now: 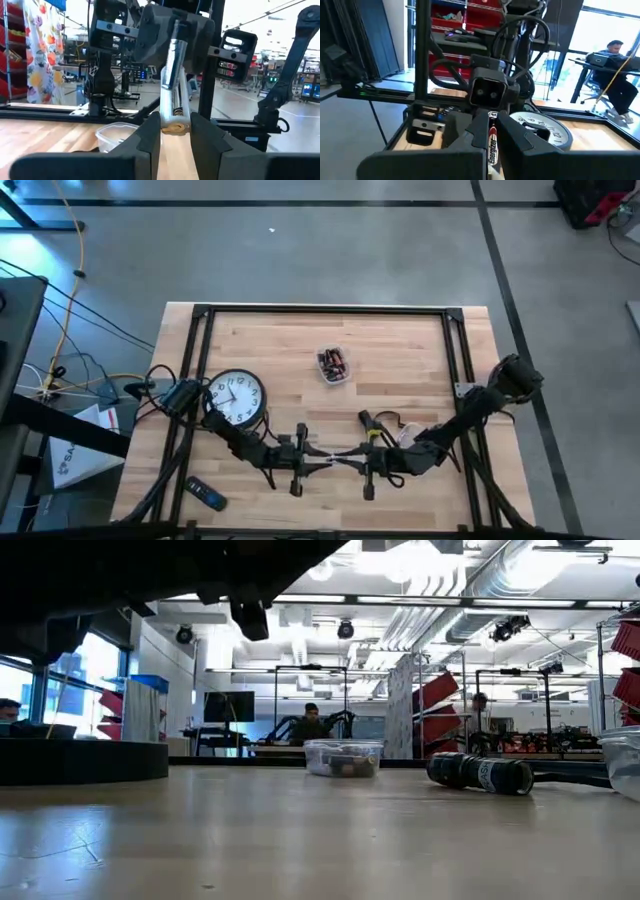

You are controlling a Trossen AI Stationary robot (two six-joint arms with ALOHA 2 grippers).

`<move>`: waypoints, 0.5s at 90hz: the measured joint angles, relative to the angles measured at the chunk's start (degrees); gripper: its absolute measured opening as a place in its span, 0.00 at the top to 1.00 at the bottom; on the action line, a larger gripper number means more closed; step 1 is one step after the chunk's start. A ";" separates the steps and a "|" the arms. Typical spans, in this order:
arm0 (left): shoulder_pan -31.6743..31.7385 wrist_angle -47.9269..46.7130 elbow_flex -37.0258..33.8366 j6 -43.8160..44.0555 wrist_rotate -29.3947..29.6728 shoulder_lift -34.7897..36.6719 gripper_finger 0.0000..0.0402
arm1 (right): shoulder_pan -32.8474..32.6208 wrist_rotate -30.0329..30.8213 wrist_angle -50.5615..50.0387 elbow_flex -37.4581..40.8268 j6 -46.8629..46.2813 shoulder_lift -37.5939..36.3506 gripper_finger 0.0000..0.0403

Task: Insert battery
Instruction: Insert the silver battery into the battery holder

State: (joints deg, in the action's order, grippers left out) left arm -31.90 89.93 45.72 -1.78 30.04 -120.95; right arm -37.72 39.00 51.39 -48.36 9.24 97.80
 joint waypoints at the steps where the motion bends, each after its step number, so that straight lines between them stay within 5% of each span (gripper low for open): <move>1: 0.00 0.00 -0.01 0.00 0.04 0.00 0.84 | -0.03 0.00 0.06 0.00 0.09 0.00 1.00; 45: -0.23 -0.03 0.02 -1.58 0.52 1.94 0.84 | -0.58 0.53 -1.20 0.00 -0.16 0.00 1.00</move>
State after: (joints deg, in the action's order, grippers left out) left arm -32.13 89.90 45.74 -3.37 30.57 -119.01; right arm -38.30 39.54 50.19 -48.36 9.08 97.80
